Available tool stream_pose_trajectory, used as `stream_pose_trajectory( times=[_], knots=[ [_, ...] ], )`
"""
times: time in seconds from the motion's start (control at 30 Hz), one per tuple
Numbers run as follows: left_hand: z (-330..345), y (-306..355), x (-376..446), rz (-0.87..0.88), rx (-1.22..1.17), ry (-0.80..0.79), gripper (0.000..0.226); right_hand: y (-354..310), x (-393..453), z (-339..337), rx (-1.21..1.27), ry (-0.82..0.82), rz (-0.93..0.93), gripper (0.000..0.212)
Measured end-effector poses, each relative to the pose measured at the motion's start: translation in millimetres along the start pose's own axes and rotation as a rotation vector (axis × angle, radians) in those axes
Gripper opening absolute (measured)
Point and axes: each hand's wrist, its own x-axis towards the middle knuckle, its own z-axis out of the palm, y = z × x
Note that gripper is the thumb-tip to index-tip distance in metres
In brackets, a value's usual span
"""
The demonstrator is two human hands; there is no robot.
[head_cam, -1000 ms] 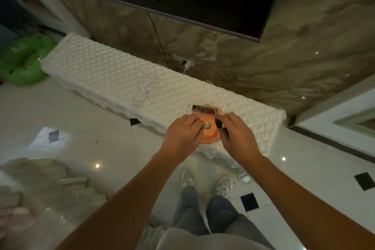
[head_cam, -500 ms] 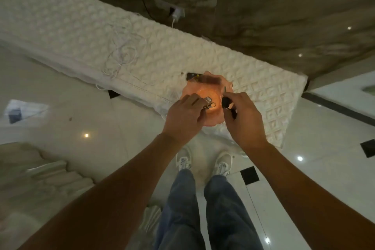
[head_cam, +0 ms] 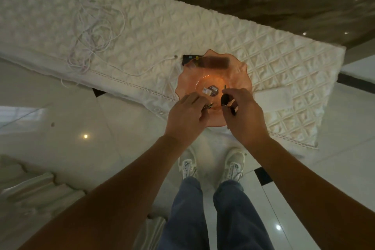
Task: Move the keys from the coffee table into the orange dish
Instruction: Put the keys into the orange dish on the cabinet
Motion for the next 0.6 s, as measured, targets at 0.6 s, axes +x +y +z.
stream_pose_trajectory(
  times=[0.6],
  knots=[
    [18.3,-15.8,12.8,0.007,0.050,-0.132,0.012,13.5,22.8,19.3,0.012,-0.028,0.001,0.034]
  ],
)
